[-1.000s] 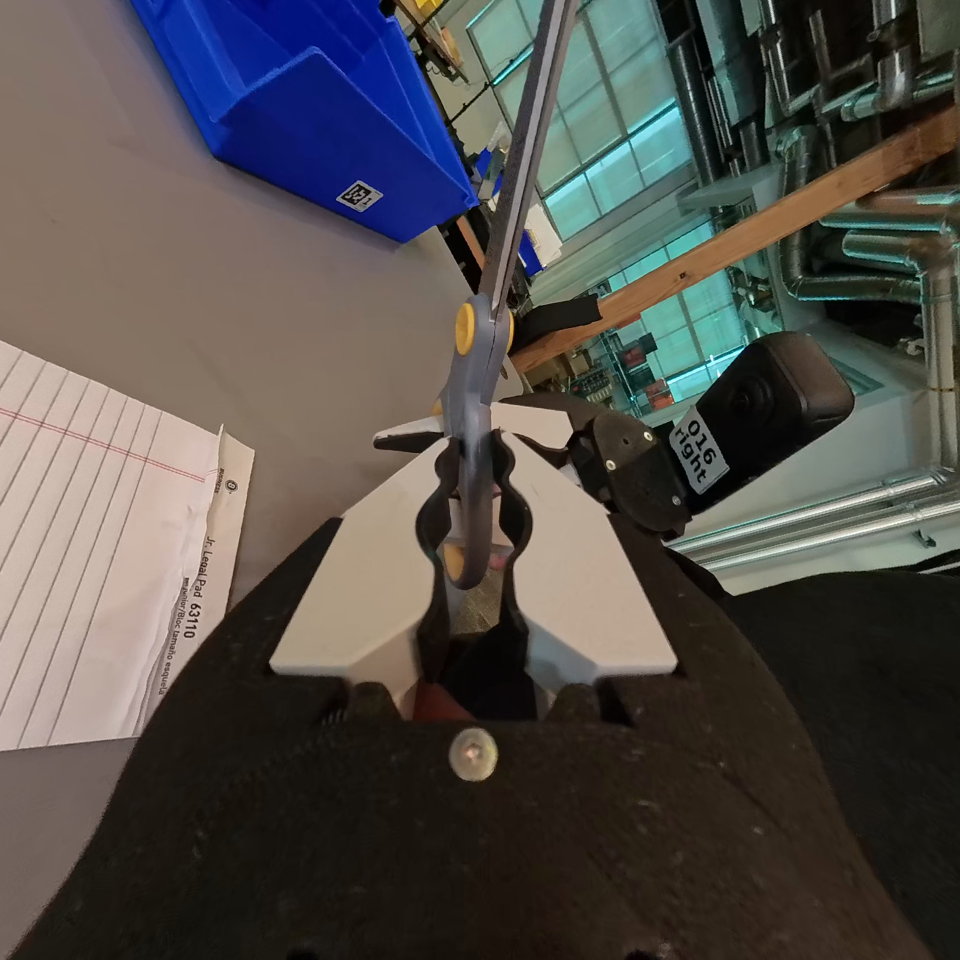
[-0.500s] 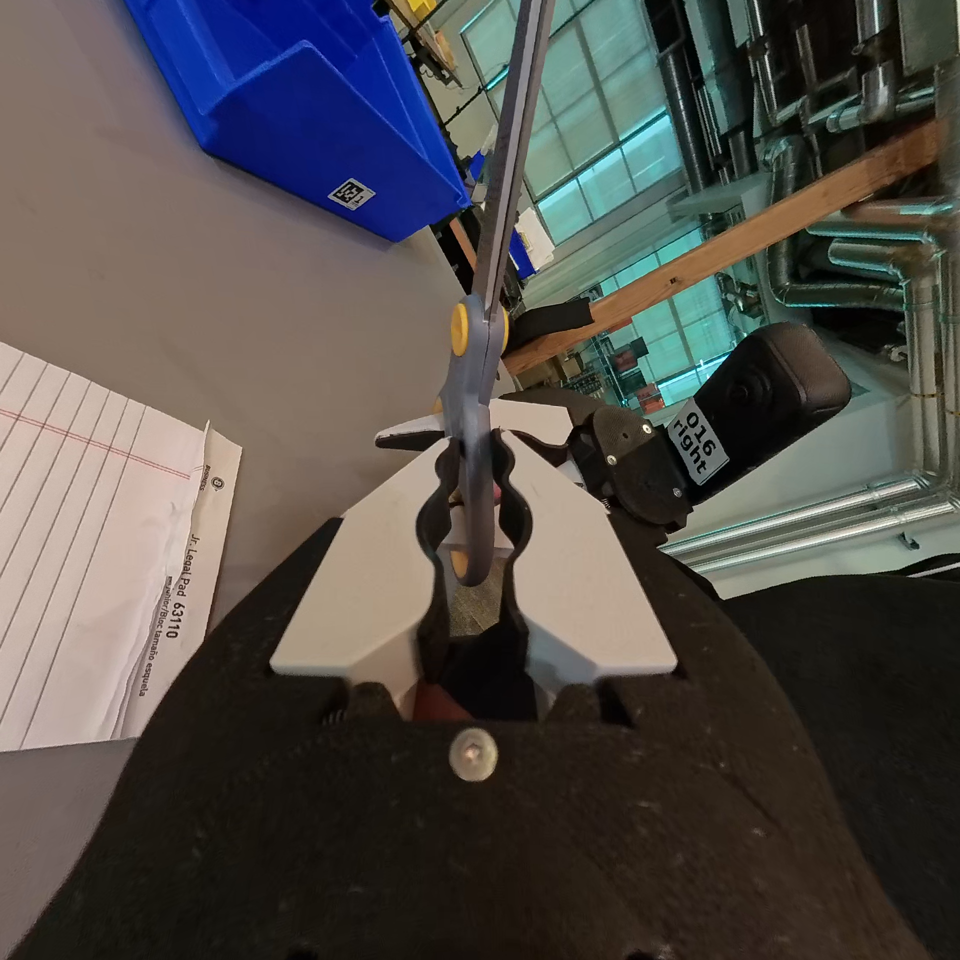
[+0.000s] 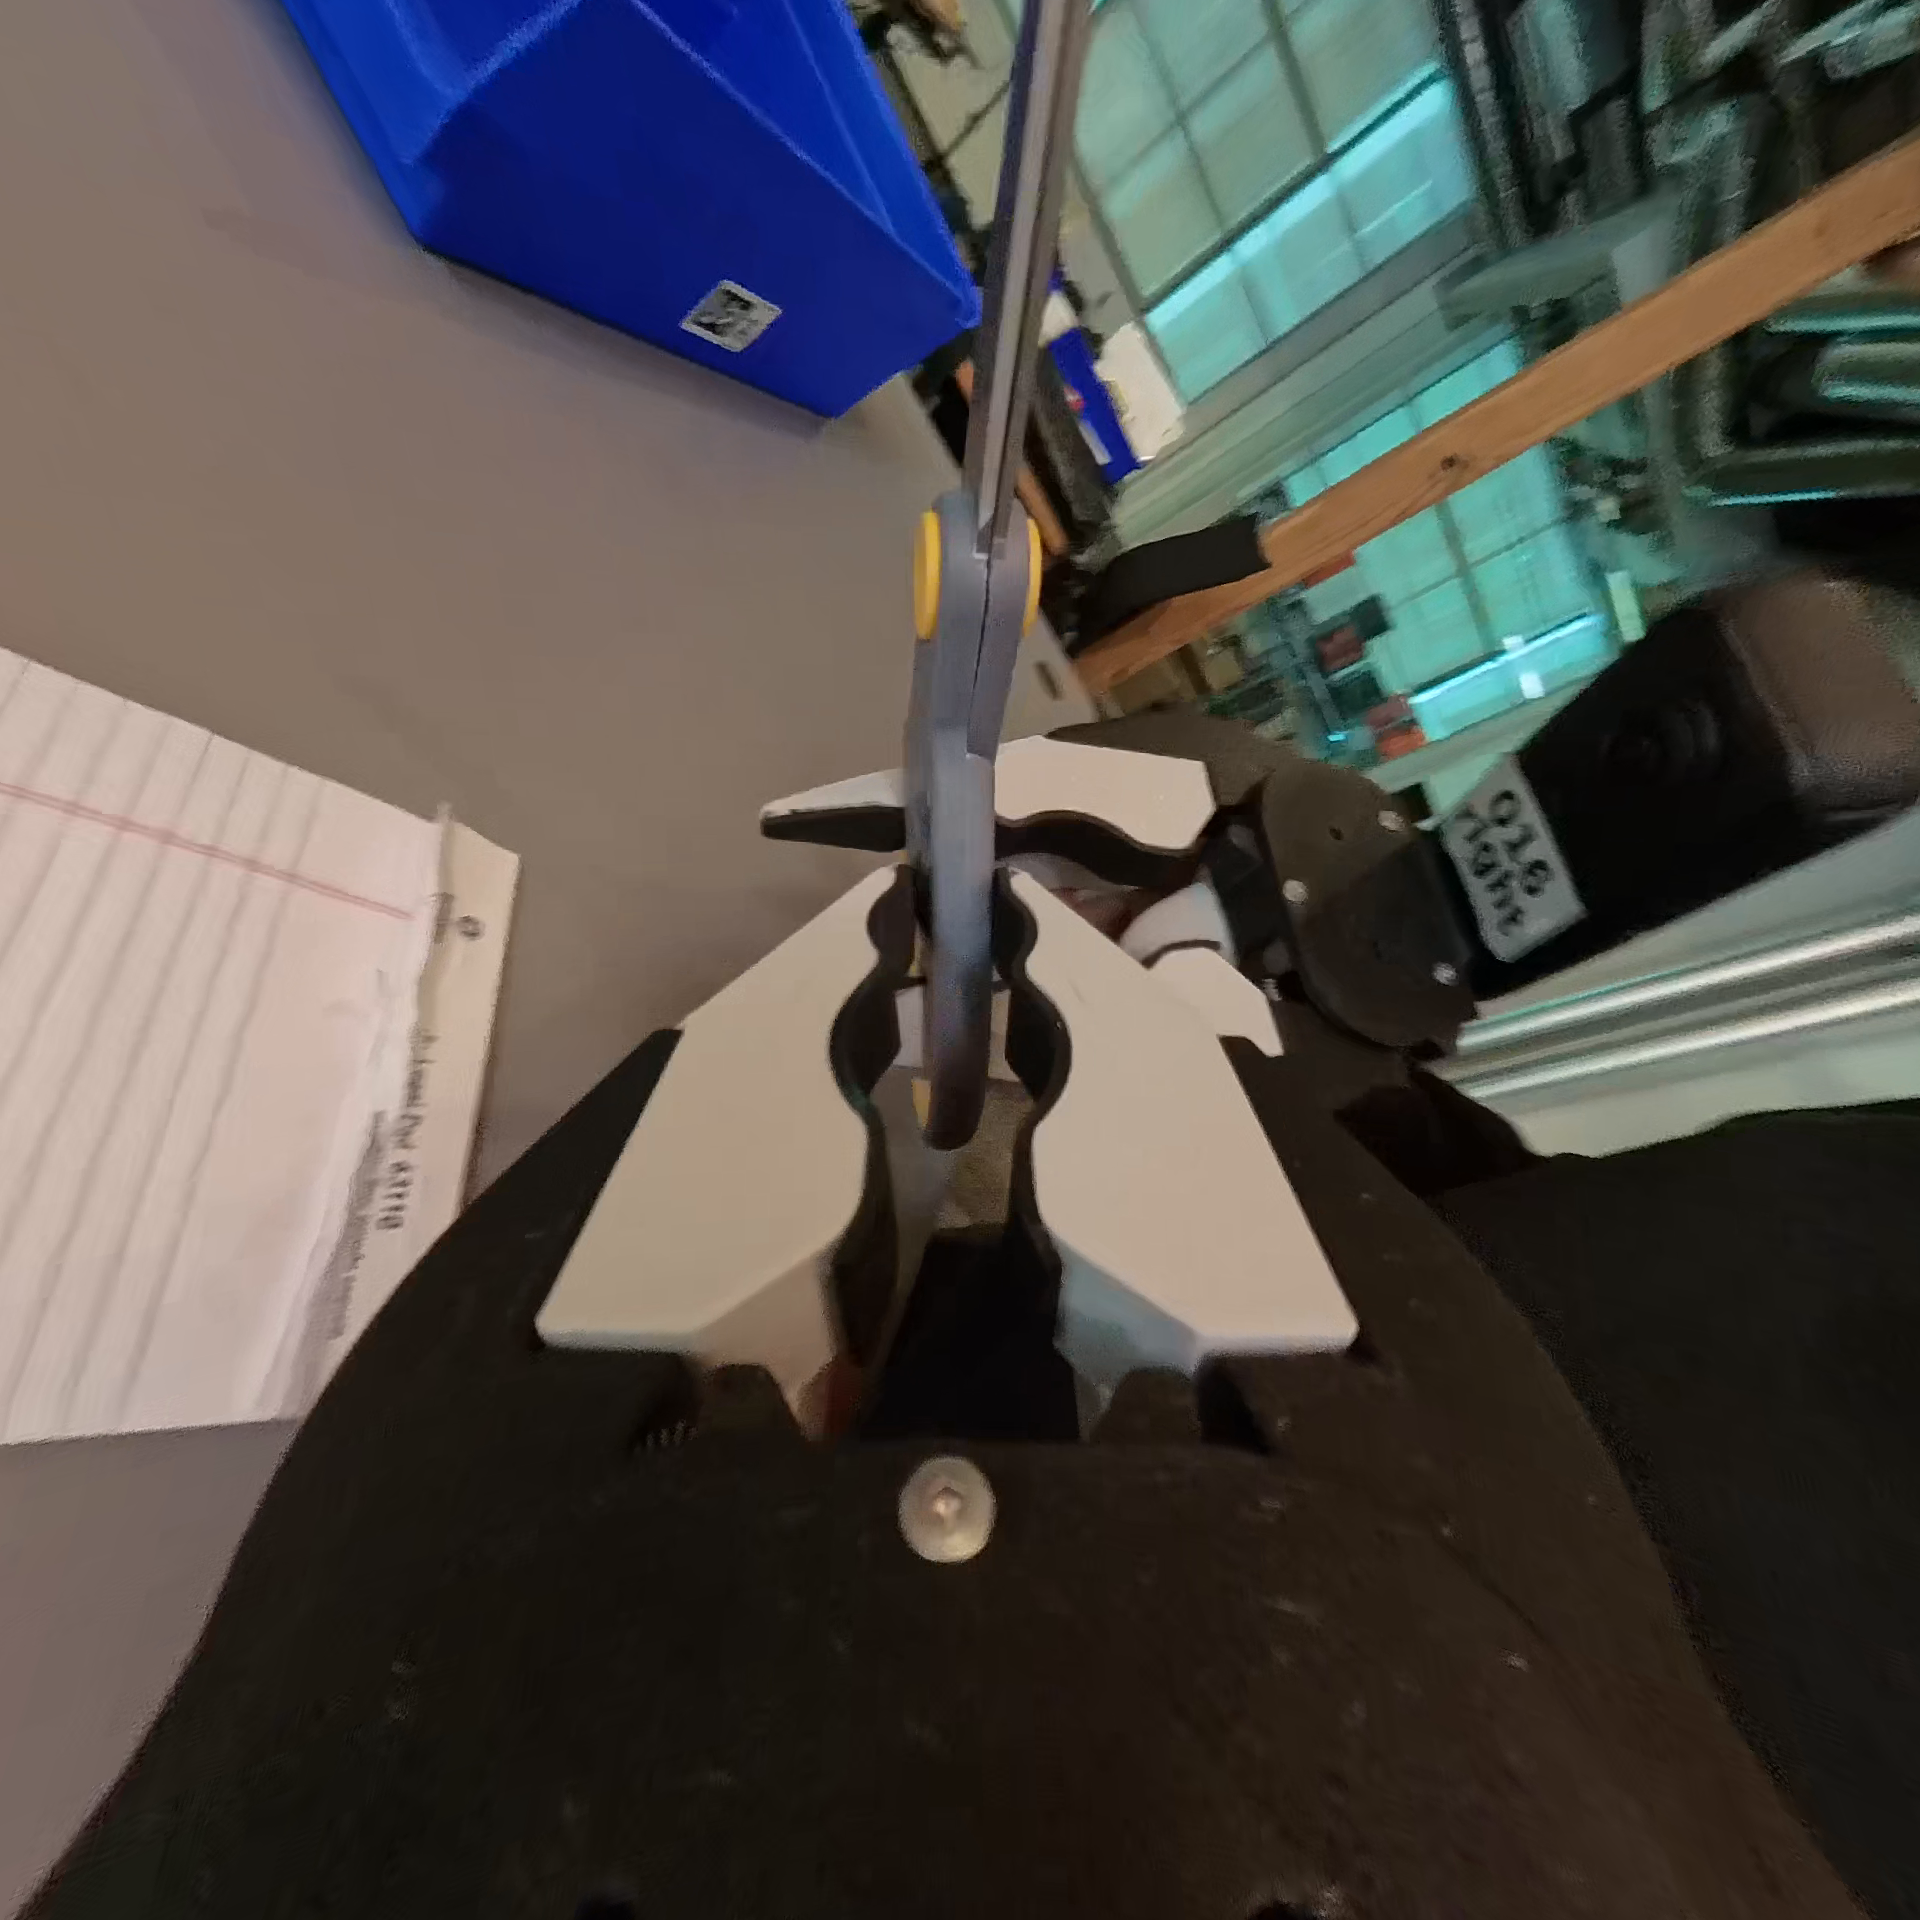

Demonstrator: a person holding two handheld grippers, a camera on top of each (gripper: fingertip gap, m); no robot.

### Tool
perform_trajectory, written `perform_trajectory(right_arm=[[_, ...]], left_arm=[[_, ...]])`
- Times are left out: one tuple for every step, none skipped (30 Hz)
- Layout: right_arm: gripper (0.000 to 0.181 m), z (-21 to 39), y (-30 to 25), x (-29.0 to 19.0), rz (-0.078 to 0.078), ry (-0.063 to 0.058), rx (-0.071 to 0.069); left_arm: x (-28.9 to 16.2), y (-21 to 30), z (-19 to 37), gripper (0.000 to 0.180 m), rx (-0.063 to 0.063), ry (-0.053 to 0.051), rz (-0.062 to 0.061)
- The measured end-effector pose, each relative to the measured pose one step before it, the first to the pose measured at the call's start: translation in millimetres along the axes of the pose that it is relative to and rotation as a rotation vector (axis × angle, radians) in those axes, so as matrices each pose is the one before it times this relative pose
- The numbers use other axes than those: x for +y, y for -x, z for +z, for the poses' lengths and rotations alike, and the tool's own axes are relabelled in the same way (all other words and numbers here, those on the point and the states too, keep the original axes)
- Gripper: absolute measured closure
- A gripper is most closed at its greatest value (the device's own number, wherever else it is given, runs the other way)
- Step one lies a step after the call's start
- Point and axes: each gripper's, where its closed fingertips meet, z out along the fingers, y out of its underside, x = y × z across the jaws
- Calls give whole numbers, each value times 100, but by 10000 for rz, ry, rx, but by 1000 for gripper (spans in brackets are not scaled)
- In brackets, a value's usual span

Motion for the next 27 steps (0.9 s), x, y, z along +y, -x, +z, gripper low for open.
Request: perform_trajectory(right_arm=[[143, 116, 27, 301, -142, 187, 85], [142, 40, 114, 249, -153, 162, 36], [141, -51, 180, 205, -182, 147, -3], [140, -109, 186, 129, -145, 95, -22], [139, -134, 210, 31, 9, 25, -66], [139, -126, 249, 2, 144, 0, -154], [139, -97, 285, 76, 157, 36, -219], [135, -65, 196, 174, 72, 96, -167], [131, -60, -51, 287, 3, 129, -16], [130, -185, 191, 5, 54, -41, -187], [129, -155, 250, -13, 86, 4, -214], [128, -49, 228, 41, 28, 67, -122], [128, -21, 191, 83, -98, 97, -60], [128, -66, 216, 22, -98, 23, -102], [126, -110, 262, -72, 86, -4, -236], [122, -233, 12, -9, 123, 65, -147], [118, -578, -827, -124, -46, -85, 338], [128, -968, -1921, 318, -220, 81, 930], [127, -980, -2271, 888, -481, 270, 1037], [125, -800, -1961, 1041, -294, 215, 793], [126, -576, -1214, 674, 113, -66, 302], [125, -366, -328, 135, 440, -321, -232], [123, -156, 128, -294, 581, -421, -414], [119, 92, 487, -605, 548, -406, -450], [113, 346, 812, -802, 436, -400, -457], [108, 566, 925, -867, 303, -395, -389], [104, 721, 903, -849, 234, -408, -327]], left_arm=[[157, 468, 9, 168, -421, 139, 343], [167, 197, -3, 169, -248, 110, 338], [69, 79, -66, 169, -144, 26, 170], [64, 10, -90, 169, -49, 19, 53], [181, -95, -86, 169, 44, 101, -8], [99, -122, -102, 169, 26, 4, 6], [145, -88, -83, 169, -27, 19, 78], [203, -41, -81, 169, -91, 58, 166], [59, 106, -180, 169, -165, -15, 165], [18, 18, -215, 169, -5, -14, -14], [144, -184, -138, 169, 178, 32, -204], [116, -103, -130, 169, 103, -26, -151], [170, -15, -121, 169, -26, 6, 8], [227, -55, -112, 168, -17, 60, 99], [118, -128, -187, 168, 27, 19, 29], [74, -46, -231, 168, -43, -1, -13], [6, 775, -418, 168, -514, -58, 31], [-306, 1685, -874, 168, -860, -278, 206], [-480, 2292, -1326, 168, -849, -374, -168], [-402, 1720, -1441, 169, -326, -221, -387], [-419, 1236, -1410, 169, -166, -195, -308], [-267, 968, -1176, 168, -215, -98, -106], [-83, 787, -863, 168, -256, -12, 94], [89, 441, -523, 169, -109, 58, 139], [223, 5, -216, 169, 89, 120, 27], [275, -344, 16, 169, 233, 135, -25], [358, -643, 200, 169, 383, 194, 5]])
